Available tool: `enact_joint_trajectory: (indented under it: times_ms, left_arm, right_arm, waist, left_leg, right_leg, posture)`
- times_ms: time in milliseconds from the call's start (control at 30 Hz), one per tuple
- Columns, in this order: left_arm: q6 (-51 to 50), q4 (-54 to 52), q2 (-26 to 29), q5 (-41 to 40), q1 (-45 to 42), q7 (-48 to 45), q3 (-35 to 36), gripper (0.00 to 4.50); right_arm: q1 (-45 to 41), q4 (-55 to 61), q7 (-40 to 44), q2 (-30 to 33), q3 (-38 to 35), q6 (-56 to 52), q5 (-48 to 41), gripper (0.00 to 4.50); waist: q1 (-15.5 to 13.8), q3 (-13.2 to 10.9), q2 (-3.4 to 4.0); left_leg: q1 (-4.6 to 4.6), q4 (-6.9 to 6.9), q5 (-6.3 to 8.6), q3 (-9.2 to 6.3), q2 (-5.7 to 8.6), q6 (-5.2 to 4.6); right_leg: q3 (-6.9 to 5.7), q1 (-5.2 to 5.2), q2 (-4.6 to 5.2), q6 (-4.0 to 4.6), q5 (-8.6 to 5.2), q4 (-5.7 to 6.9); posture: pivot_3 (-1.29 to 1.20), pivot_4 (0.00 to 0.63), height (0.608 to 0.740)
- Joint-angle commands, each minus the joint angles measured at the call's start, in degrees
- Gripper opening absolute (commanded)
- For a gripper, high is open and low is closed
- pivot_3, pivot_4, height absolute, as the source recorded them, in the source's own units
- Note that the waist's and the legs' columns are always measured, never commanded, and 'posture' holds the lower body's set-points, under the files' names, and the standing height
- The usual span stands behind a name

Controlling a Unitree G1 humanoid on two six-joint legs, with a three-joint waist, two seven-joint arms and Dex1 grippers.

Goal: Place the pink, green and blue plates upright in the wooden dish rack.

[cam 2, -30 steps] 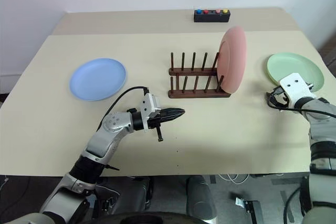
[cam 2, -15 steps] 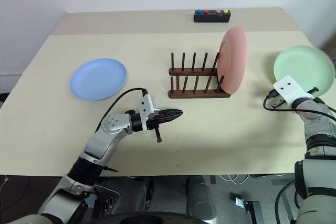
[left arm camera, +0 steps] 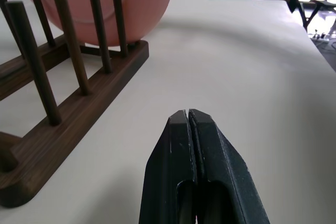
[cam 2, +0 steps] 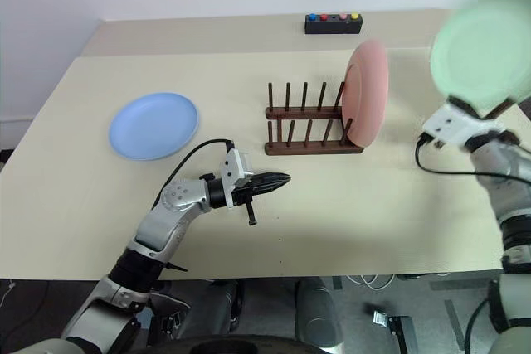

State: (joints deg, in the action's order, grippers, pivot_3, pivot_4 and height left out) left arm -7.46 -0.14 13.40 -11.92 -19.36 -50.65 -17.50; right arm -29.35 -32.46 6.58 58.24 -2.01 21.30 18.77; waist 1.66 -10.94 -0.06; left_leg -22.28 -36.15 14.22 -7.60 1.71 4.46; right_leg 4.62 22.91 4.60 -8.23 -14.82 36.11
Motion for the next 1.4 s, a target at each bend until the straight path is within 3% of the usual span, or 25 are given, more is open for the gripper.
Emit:
enact_joint_trajectory:
  times_ms: [33,200,400,667,933,1400]
  left_arm:
    - [0.2,-1.1,-0.4,-0.7,-0.4,-0.1,0.0,0.00]
    - [0.5,-0.3,-1.2,-0.4,-0.9,0.0,-0.2,0.00]
    - [0.3,-0.7,-1.4,-0.3,-0.4,0.4,0.0,0.00]
    - [0.2,-0.7,-1.0,-0.4,-0.7,0.7,0.2,0.00]
    - [0.1,-0.8,-0.8,-0.3,-1.0,0.8,0.3,0.00]
    - [0.2,-0.7,-0.7,-0.5,-1.0,0.7,0.3,0.00]
  right_arm:
    - [-1.8,13.2,5.8,1.3,-4.2,-1.8,-5.9,0.02]
    - [-4.4,29.4,18.4,-3.0,-4.1,-8.2,-20.0,0.02]
    - [-1.9,52.0,30.0,-10.9,-3.6,-26.5,-48.5,0.02]
    - [0.1,60.3,32.0,-16.5,-4.5,-41.4,-66.8,0.02]
    - [2.6,53.9,30.9,-22.0,-8.3,-48.9,-74.6,0.02]
    - [4.4,46.3,32.5,-25.0,-12.3,-53.4,-75.6,0.02]
  waist:
    - [0.2,0.0,-0.04]
    - [0.6,0.0,-0.06]
    - [0.5,0.0,-0.09]
    - [-0.7,0.0,-0.10]
    - [-0.9,0.0,-0.11]
    - [-0.8,0.0,-0.10]
  left_leg:
    - [0.01,-0.01,0.00,-0.01,0.00,0.00]
    - [0.00,-0.02,0.00,-0.03,0.00,0.00]
    - [-0.04,-0.01,0.00,-0.16,0.00,-0.01]
    - [-0.05,-0.07,0.01,-0.20,0.00,-0.01]
    - [-0.05,-0.07,0.01,-0.19,0.00,-0.01]
    - [-0.06,-0.04,0.01,-0.19,0.00,-0.01]
  right_leg:
    - [-0.01,-0.03,0.00,0.00,0.00,0.00]
    - [-0.02,-0.05,0.02,-0.01,0.00,-0.02]
    - [-0.07,-0.05,0.02,0.00,0.00,0.00]
    - [-0.14,-0.07,0.02,0.01,0.00,0.00]
    - [-0.15,-0.06,0.02,0.01,0.00,0.00]
    - [-0.15,-0.03,0.01,0.01,0.00,0.00]
  posture:
    - [0.00,0.150,0.740]
    - [0.00,0.150,0.740]
    - [0.00,0.150,0.740]
    - [0.00,0.150,0.740]
    - [0.00,0.150,0.740]
    - [0.00,0.150,0.740]
